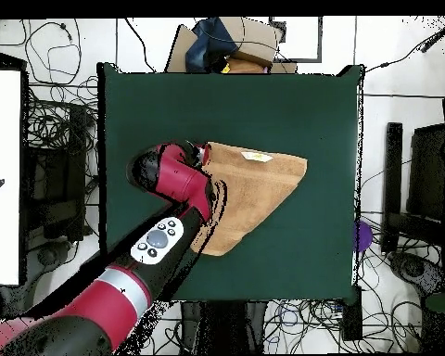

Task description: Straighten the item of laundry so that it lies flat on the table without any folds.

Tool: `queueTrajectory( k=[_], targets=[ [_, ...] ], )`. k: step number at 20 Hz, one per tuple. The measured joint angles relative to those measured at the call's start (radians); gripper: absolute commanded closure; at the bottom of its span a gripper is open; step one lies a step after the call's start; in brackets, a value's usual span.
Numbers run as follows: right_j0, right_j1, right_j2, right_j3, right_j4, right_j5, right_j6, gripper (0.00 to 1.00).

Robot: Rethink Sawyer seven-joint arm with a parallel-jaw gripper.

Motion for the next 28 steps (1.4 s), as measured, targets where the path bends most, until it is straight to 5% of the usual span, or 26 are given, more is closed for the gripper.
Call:
queueTrajectory(
  k=[13,28],
  targets=[
    [-0.095,-0.176,0.18,0.143,0.0,-0.067,0.0,1.0],
    [-0.056,-0.266,0.2,0.18,-0.001,-0.075,0.0,1.0]
  ],
)
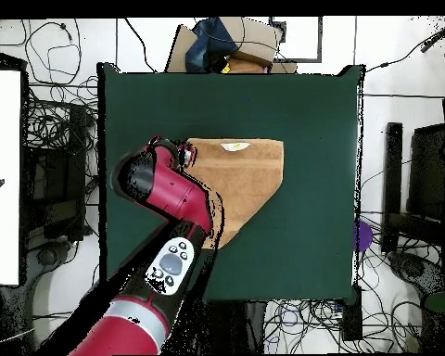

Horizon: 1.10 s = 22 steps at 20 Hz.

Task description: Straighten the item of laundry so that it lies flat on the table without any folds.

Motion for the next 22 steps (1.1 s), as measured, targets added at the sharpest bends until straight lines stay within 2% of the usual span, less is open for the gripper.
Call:
queueTrajectory(
  k=[12,22],
  targets=[
    [-0.001,-0.147,0.028,0.051,0.0,0.0,0.0,1.0],
    [-0.002,-0.197,0.029,0.052,0.0,0.0,0.0,1.0]
  ],
)
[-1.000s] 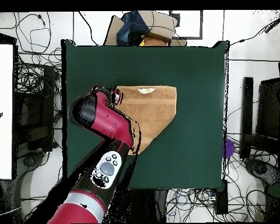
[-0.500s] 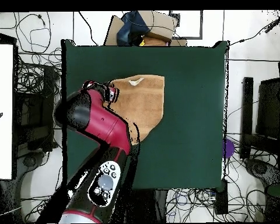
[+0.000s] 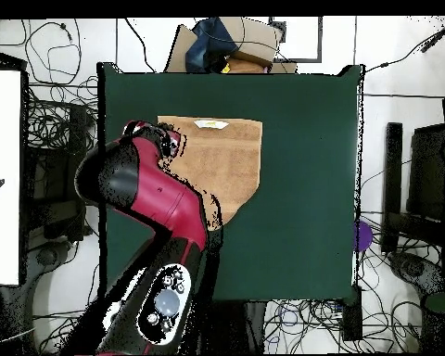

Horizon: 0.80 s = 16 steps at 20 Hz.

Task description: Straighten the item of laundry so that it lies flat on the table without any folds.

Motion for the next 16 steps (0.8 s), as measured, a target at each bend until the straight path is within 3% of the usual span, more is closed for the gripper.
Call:
queueTrajectory(
  k=[16],
  targets=[
    [0.0,0.015,0.005,0.0,-0.011,0.0,0.0,1.0]
  ],
)
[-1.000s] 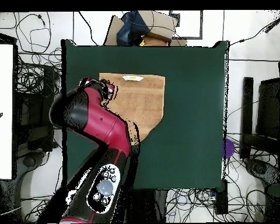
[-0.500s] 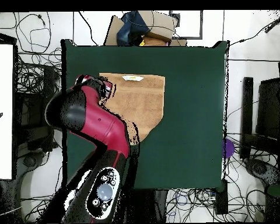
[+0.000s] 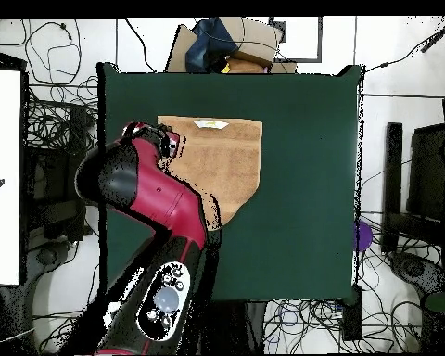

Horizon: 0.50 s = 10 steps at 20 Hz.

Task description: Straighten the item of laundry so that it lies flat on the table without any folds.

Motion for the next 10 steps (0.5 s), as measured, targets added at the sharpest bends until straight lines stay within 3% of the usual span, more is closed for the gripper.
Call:
queueTrajectory(
  k=[10],
  targets=[
    [-0.013,0.109,-0.026,-0.021,-0.187,0.115,0.0,1.0]
  ],
)
